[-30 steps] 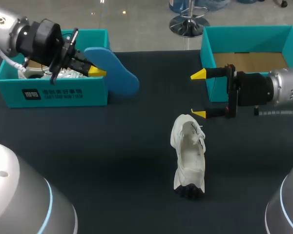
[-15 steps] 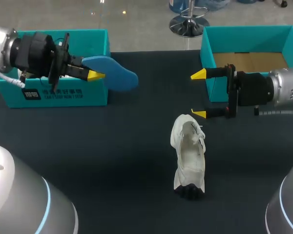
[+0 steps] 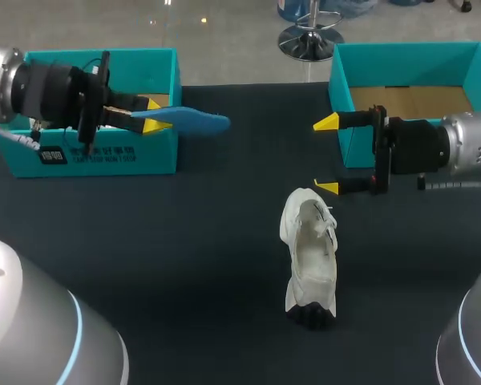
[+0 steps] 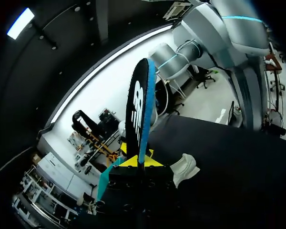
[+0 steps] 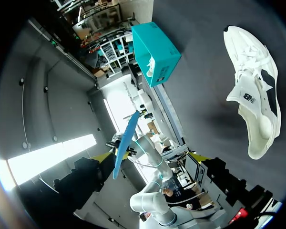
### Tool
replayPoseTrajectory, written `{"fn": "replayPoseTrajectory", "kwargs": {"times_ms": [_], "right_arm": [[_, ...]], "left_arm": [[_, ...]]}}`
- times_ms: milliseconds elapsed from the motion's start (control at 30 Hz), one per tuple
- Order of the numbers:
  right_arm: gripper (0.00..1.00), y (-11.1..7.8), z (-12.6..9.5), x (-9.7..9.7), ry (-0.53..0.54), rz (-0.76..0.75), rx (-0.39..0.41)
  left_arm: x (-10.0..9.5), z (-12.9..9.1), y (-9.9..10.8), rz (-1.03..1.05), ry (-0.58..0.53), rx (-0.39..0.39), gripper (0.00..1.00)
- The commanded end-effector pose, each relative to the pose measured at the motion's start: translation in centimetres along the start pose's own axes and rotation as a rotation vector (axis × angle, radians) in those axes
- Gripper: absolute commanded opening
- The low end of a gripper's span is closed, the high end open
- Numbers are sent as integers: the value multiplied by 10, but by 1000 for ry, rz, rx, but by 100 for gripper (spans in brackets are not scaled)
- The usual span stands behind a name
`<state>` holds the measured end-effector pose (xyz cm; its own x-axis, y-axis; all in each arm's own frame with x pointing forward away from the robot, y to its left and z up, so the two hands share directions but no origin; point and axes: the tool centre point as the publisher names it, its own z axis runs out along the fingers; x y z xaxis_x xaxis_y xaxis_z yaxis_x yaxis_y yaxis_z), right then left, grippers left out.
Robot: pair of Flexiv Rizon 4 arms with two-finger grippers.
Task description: Take the shoe out of the shoebox, open the shoe tongue, remove and reinsert the insole, then place the shoe into the shoebox
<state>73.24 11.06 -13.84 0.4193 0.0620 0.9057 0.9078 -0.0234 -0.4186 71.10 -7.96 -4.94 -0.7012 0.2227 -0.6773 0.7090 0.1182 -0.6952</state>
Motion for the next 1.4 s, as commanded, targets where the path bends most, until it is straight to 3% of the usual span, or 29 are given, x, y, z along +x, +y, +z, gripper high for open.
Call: {"fn": "replayPoseTrajectory", "kwargs": {"times_ms": [33,100,333,633,967,1400], "right_arm": [[100,1,2,0,0,0,0],[100,1,2,0,0,0,0],[100,1,2,0,0,0,0],[100,1,2,0,0,0,0],[100,1,2,0,0,0,0],[100,1,2,0,0,0,0]], "left_arm": [[22,-12,5,287,-43,7,0],[29,-17,10,298,-48,52,0],[48,-22,20,376,-60,74,0],[57,1,23,420,-84,43,0],[53,59,5,425,-75,64,0],[43,139,-15,480,-43,27,0]]}}
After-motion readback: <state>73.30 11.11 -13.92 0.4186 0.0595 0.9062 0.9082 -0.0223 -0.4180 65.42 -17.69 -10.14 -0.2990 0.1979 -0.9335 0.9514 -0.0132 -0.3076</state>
